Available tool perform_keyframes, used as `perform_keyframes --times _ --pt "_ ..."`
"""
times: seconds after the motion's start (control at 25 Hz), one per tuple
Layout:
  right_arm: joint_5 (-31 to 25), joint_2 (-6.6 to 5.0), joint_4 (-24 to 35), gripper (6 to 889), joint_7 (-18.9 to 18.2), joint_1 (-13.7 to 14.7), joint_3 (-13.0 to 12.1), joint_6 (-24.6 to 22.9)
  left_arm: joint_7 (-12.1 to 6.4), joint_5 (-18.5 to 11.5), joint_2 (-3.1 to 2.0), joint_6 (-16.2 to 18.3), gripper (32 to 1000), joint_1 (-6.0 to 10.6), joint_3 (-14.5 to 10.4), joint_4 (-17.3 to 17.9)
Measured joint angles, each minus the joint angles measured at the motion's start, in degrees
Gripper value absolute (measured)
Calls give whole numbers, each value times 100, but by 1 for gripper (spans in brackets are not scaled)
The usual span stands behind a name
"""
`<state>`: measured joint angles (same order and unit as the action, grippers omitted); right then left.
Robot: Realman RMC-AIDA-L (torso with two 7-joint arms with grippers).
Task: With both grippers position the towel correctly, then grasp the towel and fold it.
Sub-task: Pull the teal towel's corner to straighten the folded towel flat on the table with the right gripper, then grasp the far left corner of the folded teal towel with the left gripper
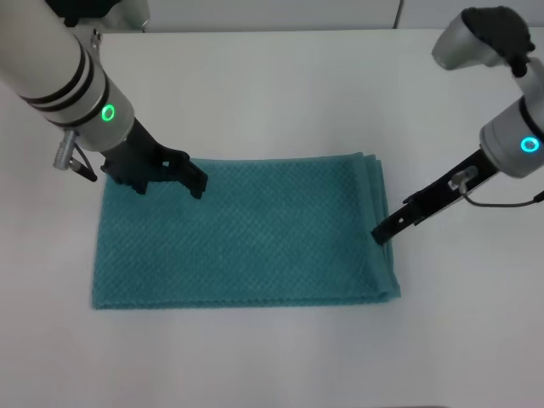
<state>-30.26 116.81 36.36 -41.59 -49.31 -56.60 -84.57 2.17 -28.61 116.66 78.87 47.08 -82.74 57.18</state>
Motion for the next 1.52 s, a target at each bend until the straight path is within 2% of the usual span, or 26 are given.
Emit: perform_keyframes --times 0.12,0.28,0.48,0.6,0.92,1.04,1.24,1.52 --pt "49 -50 14 865 134 -40 -1 -26 -4 87 -15 62 894 -41 85 11" --pt "54 -80 77 865 251 -79 2 -125 -47 402 31 201 894 -113 336 88" --pt "62 -83 157 865 334 -120 -14 -165 -3 512 3 216 894 -166 396 120" --pt "65 -85 159 865 336 -166 -16 -176 22 767 31 216 894 -171 527 120" --pt "65 -88 161 864 336 -239 -18 -144 127 1237 63 156 893 -154 509 53" --pt "65 -89 161 864 335 -248 -18 -115 138 1374 86 61 893 -109 469 -195" --pt "64 -89 161 864 326 -265 -21 -98 147 1350 88 -180 893 51 432 -734" --pt "64 -88 161 863 305 -279 -27 -95 157 1260 105 -401 893 162 434 -1091"
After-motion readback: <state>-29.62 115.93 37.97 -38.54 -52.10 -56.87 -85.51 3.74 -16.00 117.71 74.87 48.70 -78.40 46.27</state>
